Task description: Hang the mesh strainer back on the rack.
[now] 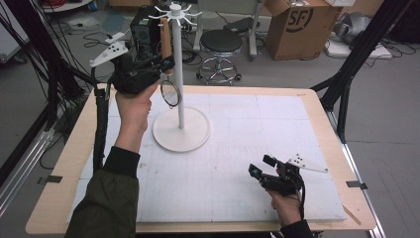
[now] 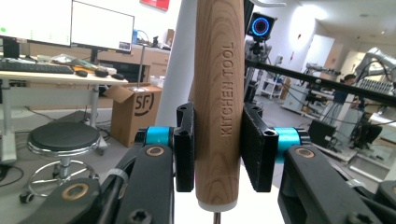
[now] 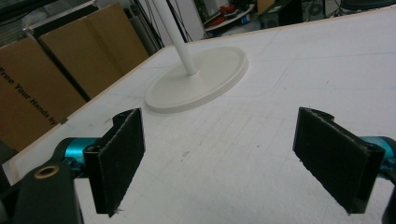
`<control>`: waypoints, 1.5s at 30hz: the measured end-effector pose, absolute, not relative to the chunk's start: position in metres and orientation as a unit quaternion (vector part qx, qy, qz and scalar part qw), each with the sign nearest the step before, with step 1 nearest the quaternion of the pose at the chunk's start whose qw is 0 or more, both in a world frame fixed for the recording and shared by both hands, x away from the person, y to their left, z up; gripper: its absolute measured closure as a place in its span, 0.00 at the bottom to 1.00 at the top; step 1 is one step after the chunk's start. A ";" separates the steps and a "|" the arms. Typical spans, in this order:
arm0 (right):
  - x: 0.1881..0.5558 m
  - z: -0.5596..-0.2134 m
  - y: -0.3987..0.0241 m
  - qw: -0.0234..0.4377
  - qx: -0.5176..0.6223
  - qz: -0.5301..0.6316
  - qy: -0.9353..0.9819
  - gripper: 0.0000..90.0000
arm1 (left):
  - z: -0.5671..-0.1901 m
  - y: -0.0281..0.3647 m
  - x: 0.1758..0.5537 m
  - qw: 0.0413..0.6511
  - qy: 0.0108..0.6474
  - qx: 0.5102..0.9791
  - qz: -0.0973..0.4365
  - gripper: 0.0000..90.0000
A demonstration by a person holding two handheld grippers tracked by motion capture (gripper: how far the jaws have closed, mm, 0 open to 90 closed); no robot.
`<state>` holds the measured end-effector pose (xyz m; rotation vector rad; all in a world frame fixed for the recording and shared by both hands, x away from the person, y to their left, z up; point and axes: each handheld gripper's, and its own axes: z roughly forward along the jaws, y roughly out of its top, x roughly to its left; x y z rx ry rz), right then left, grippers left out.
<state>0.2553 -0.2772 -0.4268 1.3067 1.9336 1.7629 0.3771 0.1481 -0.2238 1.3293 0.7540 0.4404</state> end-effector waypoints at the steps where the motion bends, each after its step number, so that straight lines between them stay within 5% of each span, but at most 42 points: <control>1: 0.255 -0.427 -0.277 0.107 0.445 0.600 0.656 0.18 | -0.225 0.148 0.378 0.701 0.342 0.595 0.192 0.76; 9: 0.256 -0.427 -0.278 0.107 0.450 0.598 0.655 0.18 | -0.232 0.148 0.384 0.705 0.359 0.586 0.176 0.72; 22: 0.257 -0.429 -0.278 0.106 0.447 0.596 0.659 0.18 | -0.249 0.159 0.382 0.709 0.372 0.577 0.159 0.33; 45: 0.267 -0.434 -0.269 0.114 0.443 0.583 0.671 0.18 | -0.309 0.196 0.311 0.718 0.320 0.592 0.176 0.24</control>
